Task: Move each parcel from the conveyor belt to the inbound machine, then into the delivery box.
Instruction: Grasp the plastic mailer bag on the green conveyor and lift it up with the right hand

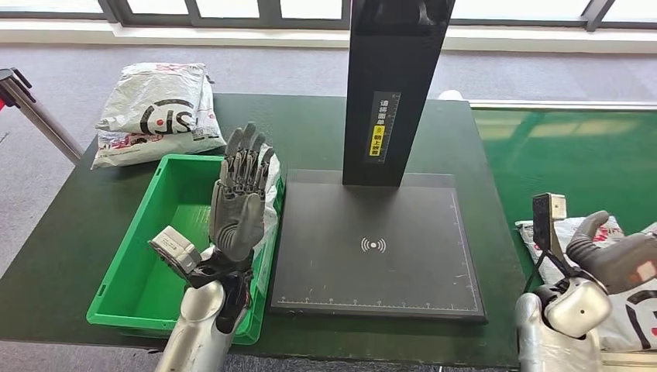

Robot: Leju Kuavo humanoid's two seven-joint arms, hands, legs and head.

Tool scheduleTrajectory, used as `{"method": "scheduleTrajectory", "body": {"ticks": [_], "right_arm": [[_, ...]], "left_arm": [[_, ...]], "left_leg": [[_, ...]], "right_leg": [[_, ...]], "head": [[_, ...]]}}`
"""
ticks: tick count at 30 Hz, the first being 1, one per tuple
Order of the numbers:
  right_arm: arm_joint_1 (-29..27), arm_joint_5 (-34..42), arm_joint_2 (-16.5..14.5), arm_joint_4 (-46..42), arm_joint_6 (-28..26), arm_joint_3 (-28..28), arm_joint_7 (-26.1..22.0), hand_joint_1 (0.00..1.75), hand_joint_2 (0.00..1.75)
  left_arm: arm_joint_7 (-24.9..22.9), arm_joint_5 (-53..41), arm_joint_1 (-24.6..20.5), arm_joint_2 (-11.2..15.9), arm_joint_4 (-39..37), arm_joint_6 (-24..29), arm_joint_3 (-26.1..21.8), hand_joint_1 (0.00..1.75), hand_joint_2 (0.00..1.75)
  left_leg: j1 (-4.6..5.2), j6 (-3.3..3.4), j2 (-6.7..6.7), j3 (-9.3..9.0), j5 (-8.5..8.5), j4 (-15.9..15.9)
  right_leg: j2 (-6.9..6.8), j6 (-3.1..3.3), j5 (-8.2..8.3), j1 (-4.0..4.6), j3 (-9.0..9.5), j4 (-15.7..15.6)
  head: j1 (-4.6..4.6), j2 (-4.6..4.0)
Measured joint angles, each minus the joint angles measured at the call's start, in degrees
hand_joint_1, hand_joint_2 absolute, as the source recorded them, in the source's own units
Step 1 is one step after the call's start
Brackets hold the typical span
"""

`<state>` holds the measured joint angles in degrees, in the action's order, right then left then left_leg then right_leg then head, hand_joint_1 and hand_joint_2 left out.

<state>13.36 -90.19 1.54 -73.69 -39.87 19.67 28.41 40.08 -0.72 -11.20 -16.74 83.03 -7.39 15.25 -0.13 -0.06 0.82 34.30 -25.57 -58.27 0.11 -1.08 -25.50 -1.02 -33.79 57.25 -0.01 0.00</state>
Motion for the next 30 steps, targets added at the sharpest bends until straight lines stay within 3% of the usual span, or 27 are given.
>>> {"method": "scheduleTrajectory", "body": {"ticks": [7,19,30], "right_arm": [[-0.2,0.5,5.3,9.7,0.0,-0.9,-2.3,0.0,1.75],[1.0,0.2,7.5,20.6,-0.1,-0.9,1.1,0.0,1.75],[7.9,0.3,10.7,43.9,1.0,-0.1,6.8,0.0,1.75]], "left_arm": [[0.0,0.1,-0.1,0.0,-1.0,-1.2,0.4,0.0,1.75],[0.0,0.7,0.0,0.3,-1.6,-0.5,2.8,0.0,1.75],[0.0,-0.9,0.0,0.3,-2.0,-1.6,2.8,0.0,1.75]], "left_leg": [[-0.09,-0.03,0.1,0.02,0.04,0.0],[-0.06,-0.03,0.09,0.05,0.04,0.0],[-0.06,-0.03,0.08,0.04,0.05,0.0]], "right_leg": [[-0.11,-0.03,-0.05,0.09,0.01,0.1],[-0.09,-0.04,-0.05,0.06,-0.01,0.1],[-0.09,-0.04,-0.05,0.06,0.0,0.1]], "head": [[-0.01,0.0],[0.01,0.0],[0.0,0.0]]}}
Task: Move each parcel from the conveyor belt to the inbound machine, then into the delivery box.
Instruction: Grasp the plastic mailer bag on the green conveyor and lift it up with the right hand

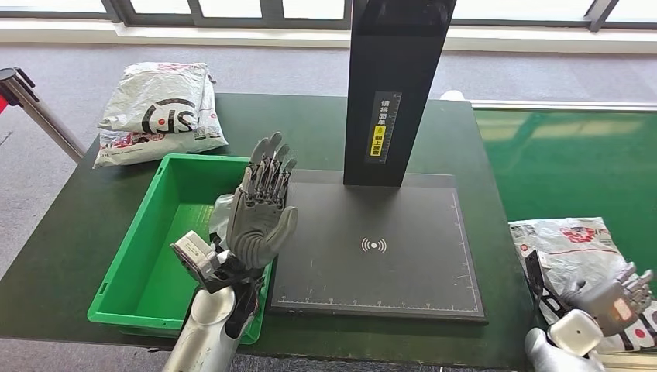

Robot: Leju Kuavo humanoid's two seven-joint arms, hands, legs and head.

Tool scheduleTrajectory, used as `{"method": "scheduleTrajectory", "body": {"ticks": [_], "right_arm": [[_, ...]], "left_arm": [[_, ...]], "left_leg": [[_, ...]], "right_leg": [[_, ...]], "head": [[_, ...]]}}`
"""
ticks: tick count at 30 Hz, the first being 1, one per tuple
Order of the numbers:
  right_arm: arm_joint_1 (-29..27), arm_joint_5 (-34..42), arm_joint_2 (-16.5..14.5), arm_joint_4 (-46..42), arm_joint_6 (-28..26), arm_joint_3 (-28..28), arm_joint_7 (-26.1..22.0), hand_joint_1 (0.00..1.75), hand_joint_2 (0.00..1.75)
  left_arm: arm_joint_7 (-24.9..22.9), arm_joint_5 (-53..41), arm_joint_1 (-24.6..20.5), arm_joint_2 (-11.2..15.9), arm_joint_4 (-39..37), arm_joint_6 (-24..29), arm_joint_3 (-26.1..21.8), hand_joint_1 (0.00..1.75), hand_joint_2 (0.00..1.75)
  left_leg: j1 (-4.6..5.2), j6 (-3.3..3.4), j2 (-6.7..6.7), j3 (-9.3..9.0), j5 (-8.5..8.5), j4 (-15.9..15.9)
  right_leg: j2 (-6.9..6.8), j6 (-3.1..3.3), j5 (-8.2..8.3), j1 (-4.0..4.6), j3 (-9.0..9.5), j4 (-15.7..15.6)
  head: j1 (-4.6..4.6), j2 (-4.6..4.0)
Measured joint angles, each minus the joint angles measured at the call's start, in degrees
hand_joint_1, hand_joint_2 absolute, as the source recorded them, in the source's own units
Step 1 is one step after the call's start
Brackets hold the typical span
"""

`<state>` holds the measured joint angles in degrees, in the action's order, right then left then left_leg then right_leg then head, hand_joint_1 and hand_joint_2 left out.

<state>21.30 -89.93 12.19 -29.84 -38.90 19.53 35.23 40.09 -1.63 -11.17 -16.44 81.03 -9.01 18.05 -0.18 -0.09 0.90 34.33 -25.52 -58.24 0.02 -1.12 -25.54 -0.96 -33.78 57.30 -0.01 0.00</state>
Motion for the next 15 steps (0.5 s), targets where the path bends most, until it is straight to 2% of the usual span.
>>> {"method": "scheduleTrajectory", "body": {"ticks": [5,12,15], "right_arm": [[1.6,0.1,0.4,5.8,3.1,0.9,1.0,0.0,1.75],[3.4,0.2,0.8,9.3,8.1,2.5,2.1,0.0,1.75],[4.2,0.5,1.0,10.1,12.1,3.4,2.4,1.31,1.75]], "left_arm": [[0.0,-0.1,0.0,0.0,-0.2,-0.2,0.0,0.0,1.75],[0.0,-0.2,0.0,0.0,-0.4,-0.6,0.0,0.0,1.75],[0.0,-0.3,0.0,0.0,-0.5,-0.8,0.0,0.0,1.75]], "left_leg": [[0.0,0.0,-0.02,0.0,0.0,0.0],[-0.01,0.0,-0.05,-0.05,0.0,0.0],[-0.01,0.0,-0.06,-0.07,0.0,0.0]], "right_leg": [[0.02,0.0,0.0,0.0,-0.01,0.0],[0.04,0.0,0.0,0.0,0.03,0.0],[0.05,0.0,0.0,0.01,0.06,0.0]], "head": [[0.0,0.0],[-0.01,0.0],[-0.01,0.0]]}}
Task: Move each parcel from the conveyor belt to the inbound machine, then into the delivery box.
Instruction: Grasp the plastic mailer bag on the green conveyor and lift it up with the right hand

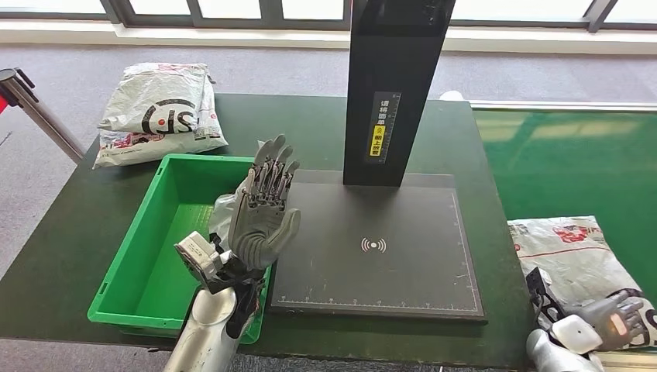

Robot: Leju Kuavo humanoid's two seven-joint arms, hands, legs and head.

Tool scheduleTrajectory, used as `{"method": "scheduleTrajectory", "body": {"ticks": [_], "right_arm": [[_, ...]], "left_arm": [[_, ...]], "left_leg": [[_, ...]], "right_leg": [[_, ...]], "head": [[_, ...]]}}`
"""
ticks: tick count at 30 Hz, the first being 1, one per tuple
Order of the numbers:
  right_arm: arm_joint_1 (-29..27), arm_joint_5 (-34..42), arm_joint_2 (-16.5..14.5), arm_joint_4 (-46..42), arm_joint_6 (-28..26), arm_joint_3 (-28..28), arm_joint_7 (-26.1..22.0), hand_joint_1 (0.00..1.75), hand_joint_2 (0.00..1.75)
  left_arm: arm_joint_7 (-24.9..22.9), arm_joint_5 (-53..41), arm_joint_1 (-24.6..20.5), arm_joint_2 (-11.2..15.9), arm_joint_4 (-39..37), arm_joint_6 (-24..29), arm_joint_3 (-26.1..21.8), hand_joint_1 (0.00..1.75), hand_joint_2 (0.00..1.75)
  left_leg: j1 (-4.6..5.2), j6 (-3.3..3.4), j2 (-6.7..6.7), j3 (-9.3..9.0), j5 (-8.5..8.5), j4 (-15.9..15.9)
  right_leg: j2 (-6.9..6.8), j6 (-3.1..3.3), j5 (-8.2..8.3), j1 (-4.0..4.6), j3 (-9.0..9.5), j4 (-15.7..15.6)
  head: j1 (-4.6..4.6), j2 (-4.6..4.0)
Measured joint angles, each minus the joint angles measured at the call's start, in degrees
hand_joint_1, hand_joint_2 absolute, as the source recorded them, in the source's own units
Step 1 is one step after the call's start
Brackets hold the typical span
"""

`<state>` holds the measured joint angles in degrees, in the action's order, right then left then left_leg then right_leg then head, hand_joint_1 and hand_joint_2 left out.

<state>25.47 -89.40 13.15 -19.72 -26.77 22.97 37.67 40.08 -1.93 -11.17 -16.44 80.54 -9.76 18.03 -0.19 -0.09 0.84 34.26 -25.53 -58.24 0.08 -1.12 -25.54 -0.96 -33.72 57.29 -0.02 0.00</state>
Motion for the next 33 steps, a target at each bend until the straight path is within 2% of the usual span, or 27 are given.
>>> {"method": "scheduleTrajectory", "body": {"ticks": [1,16,20,23,26,29,33], "right_arm": [[0.2,0.0,0.0,0.2,0.8,0.3,0.0,1.75,1.75],[1.1,-0.6,0.1,1.2,3.2,2.1,-1.7,1.75,1.75],[1.5,-0.4,0.1,1.4,3.6,2.9,-3.6,1.75,1.75],[1.5,-0.5,0.1,1.4,0.6,3.1,-5.7,1.75,1.75],[1.4,-0.6,-0.1,0.9,-7.1,3.2,-8.8,1.75,1.75],[-0.3,-0.7,-1.1,-5.4,-12.6,3.2,-13.4,1.75,1.75],[-4.3,-0.8,-4.6,-23.1,-13.4,3.3,-21.8,1.75,1.75]], "left_arm": [[0.0,0.0,0.0,0.0,0.0,0.0,0.0,0.0,1.75],[0.0,-0.6,0.1,0.0,0.0,0.2,0.0,0.0,1.75],[0.0,-0.7,0.1,0.0,0.0,0.3,0.0,0.0,1.75],[0.0,-0.7,0.2,0.0,0.1,0.4,0.0,0.0,1.75],[0.0,-0.7,0.2,0.0,0.1,0.5,-0.1,0.0,1.75],[0.0,-0.7,0.3,0.0,0.2,0.5,-0.2,0.0,1.75],[0.0,-0.7,0.3,0.0,0.2,0.6,-0.4,0.0,1.75]], "left_leg": [[0.0,0.0,0.0,-0.01,0.0,0.0],[0.0,0.0,0.0,-0.05,0.0,0.0],[0.0,0.0,0.0,-0.06,0.0,0.0],[0.0,0.0,0.0,-0.05,0.0,0.0],[0.01,0.0,0.01,-0.03,0.01,0.0],[0.01,0.0,0.1,-0.01,0.04,0.0],[0.01,-0.02,0.15,0.03,0.05,0.0]], "right_leg": [[0.0,0.0,0.0,0.0,0.01,0.0],[0.01,0.0,0.01,0.0,0.07,0.0],[0.01,0.0,0.01,0.01,0.07,0.0],[0.01,0.0,0.01,0.0,0.07,0.0],[0.01,0.0,0.01,-0.01,0.07,0.0],[-0.08,0.0,0.01,-0.01,0.09,0.0],[-0.12,0.0,0.01,-0.01,0.04,0.1]], "head": [[0.01,0.0],[0.0,0.0],[-0.01,0.0],[-0.01,0.0],[-0.01,0.0],[-0.01,0.0],[0.0,0.0]]}}
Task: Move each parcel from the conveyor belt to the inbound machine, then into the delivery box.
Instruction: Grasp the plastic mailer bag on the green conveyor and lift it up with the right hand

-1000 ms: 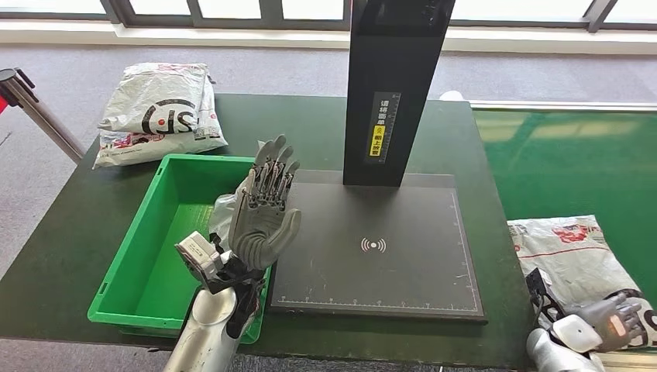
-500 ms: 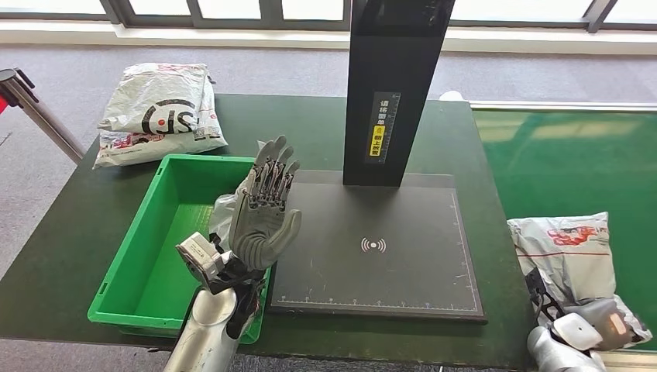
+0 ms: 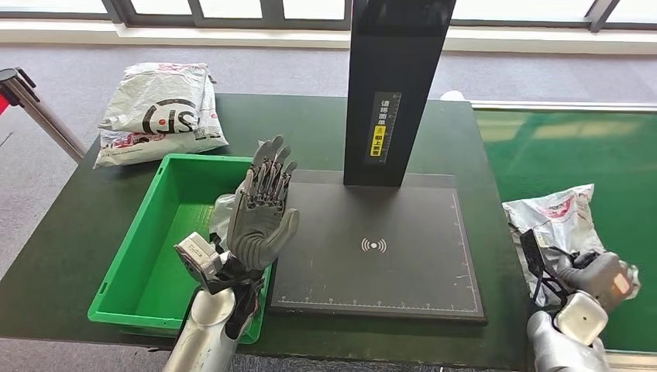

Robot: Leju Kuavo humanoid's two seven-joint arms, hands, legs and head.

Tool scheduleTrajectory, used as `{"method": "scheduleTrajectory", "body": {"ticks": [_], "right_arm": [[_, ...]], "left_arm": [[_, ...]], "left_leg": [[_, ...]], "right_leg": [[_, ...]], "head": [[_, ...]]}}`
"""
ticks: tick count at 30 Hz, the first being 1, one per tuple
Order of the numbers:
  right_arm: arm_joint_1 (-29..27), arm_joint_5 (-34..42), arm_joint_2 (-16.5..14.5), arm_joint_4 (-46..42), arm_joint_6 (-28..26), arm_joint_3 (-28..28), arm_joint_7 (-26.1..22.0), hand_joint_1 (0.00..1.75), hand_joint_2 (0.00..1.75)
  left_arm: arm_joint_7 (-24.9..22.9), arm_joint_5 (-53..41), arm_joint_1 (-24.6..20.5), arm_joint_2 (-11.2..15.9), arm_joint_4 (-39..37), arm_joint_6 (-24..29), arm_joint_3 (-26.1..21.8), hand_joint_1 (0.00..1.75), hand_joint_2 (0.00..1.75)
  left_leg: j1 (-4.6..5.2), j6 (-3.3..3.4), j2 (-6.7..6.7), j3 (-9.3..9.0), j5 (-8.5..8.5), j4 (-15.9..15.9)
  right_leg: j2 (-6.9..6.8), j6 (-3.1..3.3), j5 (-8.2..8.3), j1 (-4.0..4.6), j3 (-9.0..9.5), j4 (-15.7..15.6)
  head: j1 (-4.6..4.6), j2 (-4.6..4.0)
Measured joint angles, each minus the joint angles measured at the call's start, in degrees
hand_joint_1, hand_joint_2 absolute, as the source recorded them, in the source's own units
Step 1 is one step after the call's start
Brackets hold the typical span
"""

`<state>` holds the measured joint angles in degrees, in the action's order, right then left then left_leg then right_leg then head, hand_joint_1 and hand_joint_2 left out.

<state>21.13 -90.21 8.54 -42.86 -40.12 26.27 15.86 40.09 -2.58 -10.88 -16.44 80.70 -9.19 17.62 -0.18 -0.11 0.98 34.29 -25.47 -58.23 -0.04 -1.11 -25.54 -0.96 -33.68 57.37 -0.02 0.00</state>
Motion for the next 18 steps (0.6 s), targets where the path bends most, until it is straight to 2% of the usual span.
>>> {"method": "scheduleTrajectory", "body": {"ticks": [6,8,12,13,14,17,18], "right_arm": [[-3.1,1.2,-7.5,-27.5,-0.3,2.3,-15.7,1.75,1.75],[-3.4,1.5,-9.3,-33.1,-0.3,3.3,-17.1,1.75,1.75],[-3.9,2.1,-11.2,-38.9,-0.3,4.5,-18.3,1.75,1.75],[-3.8,2.9,-11.9,-40.2,-0.3,5.1,-20.9,1.75,1.75],[-3.3,4.3,-12.9,-41.6,-0.3,6.3,-25.5,1.75,1.75],[0.0,10.5,-17.4,-44.6,-0.3,13.0,-46.9,1.75,1.75],[0.9,13.0,-18.6,-44.7,-0.3,15.3,-52.1,1.75,1.75]], "left_arm": [[0.0,0.2,0.0,0.0,0.0,0.1,0.0,0.0,1.75],[0.0,0.3,0.0,0.0,0.0,0.1,0.0,0.0,1.75],[0.0,0.3,0.0,0.0,-0.1,0.1,0.0,0.0,1.75],[0.0,0.3,0.0,0.0,-0.1,0.1,0.0,0.0,1.75],[0.0,0.3,0.0,0.0,-0.1,0.1,0.0,0.0,1.75],[0.0,0.6,0.0,0.0,-0.1,0.2,0.0,0.0,1.75],[0.0,0.7,0.0,0.0,-0.1,0.2,0.0,0.0,1.75]], "left_leg": [[-0.01,-0.02,0.0,0.02,0.01,0.0],[-0.02,-0.02,0.01,0.02,0.01,0.0],[0.01,-0.01,-0.01,0.03,0.0,0.0],[0.02,-0.01,-0.02,0.03,0.0,0.0],[0.04,-0.01,-0.03,0.04,0.0,0.0],[0.01,-0.01,-0.12,0.02,0.0,0.0],[-0.02,-0.02,-0.08,0.02,0.01,0.0]], "right_leg": [[0.0,0.04,-0.04,0.01,-0.11,0.0],[-0.02,0.04,-0.05,0.01,-0.1,0.0],[0.0,0.03,-0.05,-0.02,-0.09,0.0],[0.01,0.03,-0.04,-0.04,-0.1,0.0],[0.03,0.02,-0.03,-0.05,-0.12,0.0],[0.12,0.01,-0.01,-0.02,-0.13,0.0],[0.09,0.01,-0.01,0.01,-0.1,0.0]], "head": [[0.02,0.0],[0.01,0.0],[0.0,0.0],[-0.01,0.0],[-0.01,0.0],[0.02,0.0],[0.03,0.0]]}}
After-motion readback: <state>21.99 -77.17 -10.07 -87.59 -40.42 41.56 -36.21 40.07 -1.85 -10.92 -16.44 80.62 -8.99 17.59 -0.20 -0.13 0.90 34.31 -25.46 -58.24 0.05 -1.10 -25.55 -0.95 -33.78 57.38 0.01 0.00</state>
